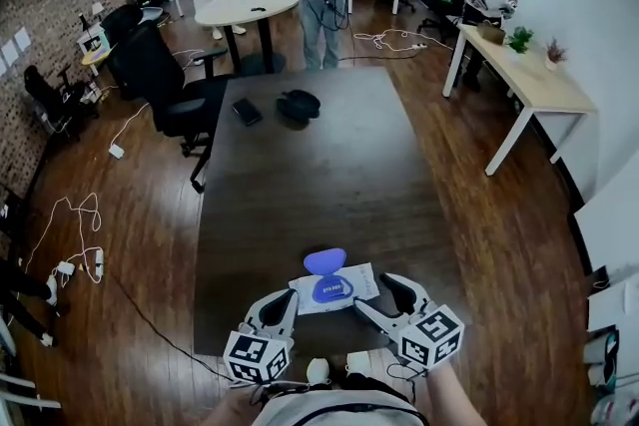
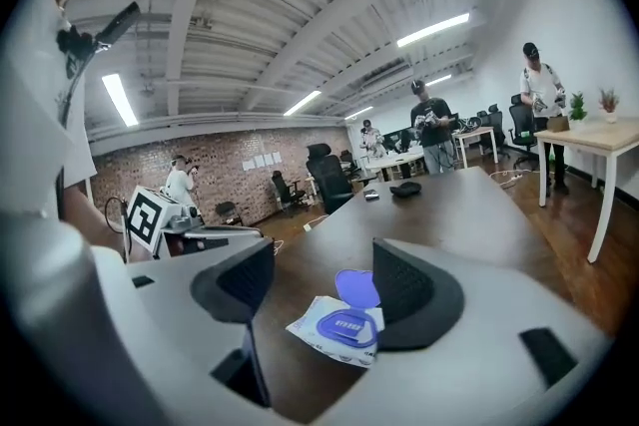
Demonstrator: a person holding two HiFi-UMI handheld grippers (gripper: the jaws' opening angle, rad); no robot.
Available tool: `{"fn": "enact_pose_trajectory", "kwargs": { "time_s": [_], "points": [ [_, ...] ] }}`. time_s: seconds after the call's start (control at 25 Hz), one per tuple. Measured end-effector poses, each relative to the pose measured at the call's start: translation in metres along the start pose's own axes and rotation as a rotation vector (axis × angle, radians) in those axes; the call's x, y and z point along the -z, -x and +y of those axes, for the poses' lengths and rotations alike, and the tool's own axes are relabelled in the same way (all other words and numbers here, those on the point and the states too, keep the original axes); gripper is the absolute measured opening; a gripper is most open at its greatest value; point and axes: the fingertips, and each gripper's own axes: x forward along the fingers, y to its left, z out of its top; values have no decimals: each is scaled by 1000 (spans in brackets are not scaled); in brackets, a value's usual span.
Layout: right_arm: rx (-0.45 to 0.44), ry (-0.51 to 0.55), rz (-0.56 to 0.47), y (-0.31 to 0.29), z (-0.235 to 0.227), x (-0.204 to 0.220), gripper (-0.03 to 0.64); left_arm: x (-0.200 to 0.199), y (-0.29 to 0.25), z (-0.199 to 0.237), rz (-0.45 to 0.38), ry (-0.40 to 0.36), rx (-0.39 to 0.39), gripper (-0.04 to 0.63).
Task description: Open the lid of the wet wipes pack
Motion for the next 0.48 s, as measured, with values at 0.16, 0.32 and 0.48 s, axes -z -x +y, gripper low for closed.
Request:
{"fn": "enact_pose_trajectory", "kwargs": {
  "time_s": [0.16,0.32,0.48],
  "points": [
    [39,5,-50,25,11,-8,297,-18,19,1,-59,12,-7,2],
    [85,5,-76,42,16,-7,216,-28,32,-1,-93,7,-1,2],
    [138,12,-96,51,17,-8,6,-25,38,-3,-94,9,8,2]
  ]
}}
